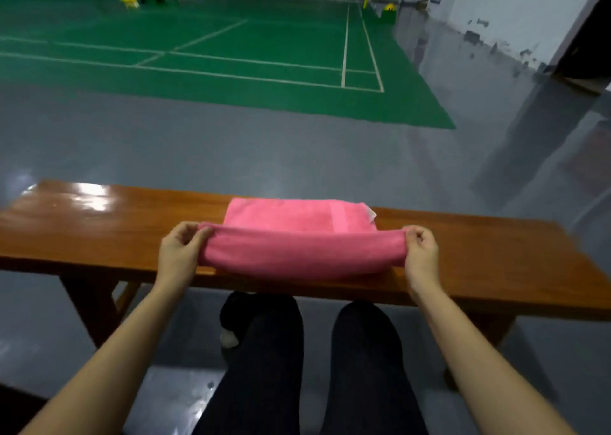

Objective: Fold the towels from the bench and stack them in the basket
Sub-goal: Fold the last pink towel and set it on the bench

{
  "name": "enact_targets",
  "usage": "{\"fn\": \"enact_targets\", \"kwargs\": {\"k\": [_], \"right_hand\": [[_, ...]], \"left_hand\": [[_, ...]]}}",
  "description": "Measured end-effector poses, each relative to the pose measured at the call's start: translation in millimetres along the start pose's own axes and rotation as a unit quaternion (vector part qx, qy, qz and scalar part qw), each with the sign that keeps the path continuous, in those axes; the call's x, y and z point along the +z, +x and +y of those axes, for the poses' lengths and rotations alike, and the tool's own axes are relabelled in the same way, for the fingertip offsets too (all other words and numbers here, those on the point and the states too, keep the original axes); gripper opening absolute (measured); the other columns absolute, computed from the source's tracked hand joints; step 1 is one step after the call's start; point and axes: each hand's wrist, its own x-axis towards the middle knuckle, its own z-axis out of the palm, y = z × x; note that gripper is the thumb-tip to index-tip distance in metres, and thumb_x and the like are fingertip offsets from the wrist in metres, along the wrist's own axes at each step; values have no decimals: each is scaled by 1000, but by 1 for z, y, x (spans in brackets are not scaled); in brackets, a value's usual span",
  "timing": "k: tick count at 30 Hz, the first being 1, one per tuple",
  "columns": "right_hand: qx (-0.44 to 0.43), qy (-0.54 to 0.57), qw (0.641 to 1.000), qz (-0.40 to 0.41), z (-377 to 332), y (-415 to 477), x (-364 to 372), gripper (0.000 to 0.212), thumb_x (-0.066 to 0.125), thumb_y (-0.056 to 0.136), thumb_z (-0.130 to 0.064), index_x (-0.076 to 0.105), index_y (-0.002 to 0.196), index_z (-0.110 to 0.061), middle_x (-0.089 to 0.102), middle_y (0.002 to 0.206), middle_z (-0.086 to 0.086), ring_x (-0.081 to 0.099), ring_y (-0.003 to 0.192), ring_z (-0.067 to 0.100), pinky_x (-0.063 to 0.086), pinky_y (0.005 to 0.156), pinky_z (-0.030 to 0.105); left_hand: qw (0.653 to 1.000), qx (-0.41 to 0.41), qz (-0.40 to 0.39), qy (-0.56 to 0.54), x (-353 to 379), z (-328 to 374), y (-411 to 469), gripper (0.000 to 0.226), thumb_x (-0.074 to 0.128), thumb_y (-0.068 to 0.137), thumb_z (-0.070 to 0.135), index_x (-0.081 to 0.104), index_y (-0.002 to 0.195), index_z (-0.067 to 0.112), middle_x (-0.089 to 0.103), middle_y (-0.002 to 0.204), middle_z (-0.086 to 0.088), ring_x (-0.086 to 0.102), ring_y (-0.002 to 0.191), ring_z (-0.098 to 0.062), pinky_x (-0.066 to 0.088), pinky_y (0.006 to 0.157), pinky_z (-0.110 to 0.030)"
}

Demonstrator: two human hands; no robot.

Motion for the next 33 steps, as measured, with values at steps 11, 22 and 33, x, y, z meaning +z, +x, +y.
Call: {"fn": "enact_targets", "kwargs": {"k": [11, 22, 33], "right_hand": [[-142, -300, 941, -69, 40, -33, 6, 26, 55, 91, -5, 56, 117, -4, 53, 117, 11, 48, 113, 24, 38, 98, 34], [-101, -108, 894, -423, -6, -71, 188, 14, 66, 87, -10, 66, 100, -9, 65, 91, -2, 58, 86, 7, 44, 78, 16], [-78, -113, 913, -384, 44, -49, 227, 11, 58, 92, -7, 50, 87, -12, 56, 80, -13, 55, 76, -4, 38, 71, 4]], "left_hand": [[996, -59, -62, 33, 11, -43, -25, 16, 62, 90, 11, 64, 79, 23, 64, 79, 5, 54, 72, -6, 45, 64, -21], [998, -18, -53, -33, 41, -8, -7, 14, 69, 83, 7, 65, 76, 18, 64, 71, 9, 56, 65, 4, 42, 66, -12], [993, -43, 9, 113, 47, -44, 83, 12, 70, 83, 14, 68, 94, 10, 69, 89, -4, 62, 78, -11, 49, 73, -18]]}}
